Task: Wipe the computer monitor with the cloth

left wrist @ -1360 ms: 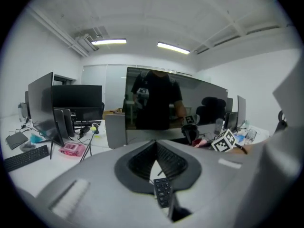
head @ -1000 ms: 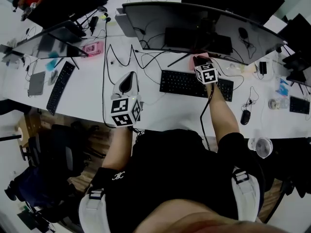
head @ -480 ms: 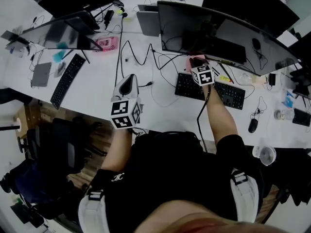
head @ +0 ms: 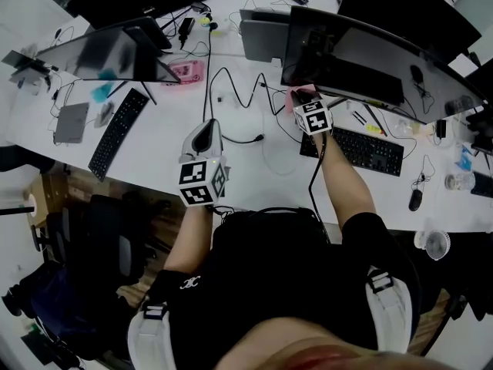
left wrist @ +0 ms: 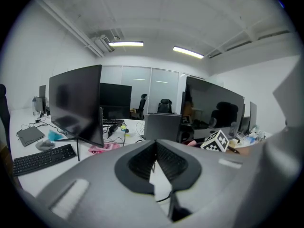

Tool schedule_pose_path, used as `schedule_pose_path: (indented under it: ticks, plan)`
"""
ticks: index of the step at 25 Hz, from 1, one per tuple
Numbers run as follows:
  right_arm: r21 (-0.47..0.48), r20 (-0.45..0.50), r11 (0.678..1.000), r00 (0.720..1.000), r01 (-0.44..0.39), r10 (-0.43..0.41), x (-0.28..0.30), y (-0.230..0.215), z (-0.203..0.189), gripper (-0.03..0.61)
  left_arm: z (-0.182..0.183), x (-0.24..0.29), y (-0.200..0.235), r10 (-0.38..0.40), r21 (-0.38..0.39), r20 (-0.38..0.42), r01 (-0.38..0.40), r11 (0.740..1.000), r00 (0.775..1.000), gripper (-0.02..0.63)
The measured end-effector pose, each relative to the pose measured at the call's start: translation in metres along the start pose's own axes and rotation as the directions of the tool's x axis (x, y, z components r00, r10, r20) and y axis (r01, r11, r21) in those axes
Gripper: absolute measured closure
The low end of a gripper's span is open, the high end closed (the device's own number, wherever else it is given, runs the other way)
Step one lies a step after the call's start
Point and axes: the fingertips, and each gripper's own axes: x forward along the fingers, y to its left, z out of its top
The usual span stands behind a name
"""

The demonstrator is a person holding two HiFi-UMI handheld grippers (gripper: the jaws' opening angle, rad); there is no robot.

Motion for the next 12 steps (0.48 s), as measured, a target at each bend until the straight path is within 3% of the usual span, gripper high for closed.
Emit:
schedule_pose_path:
  ticks: [12]
  plan:
    - [-0.020,0.067,0.999,0.997,0.029,-0.027,0.020,0.051,0.050,0.568,0.003,0.004,0.042,-0.059,0.005,0.018,0.059,0.998,0.998,0.565]
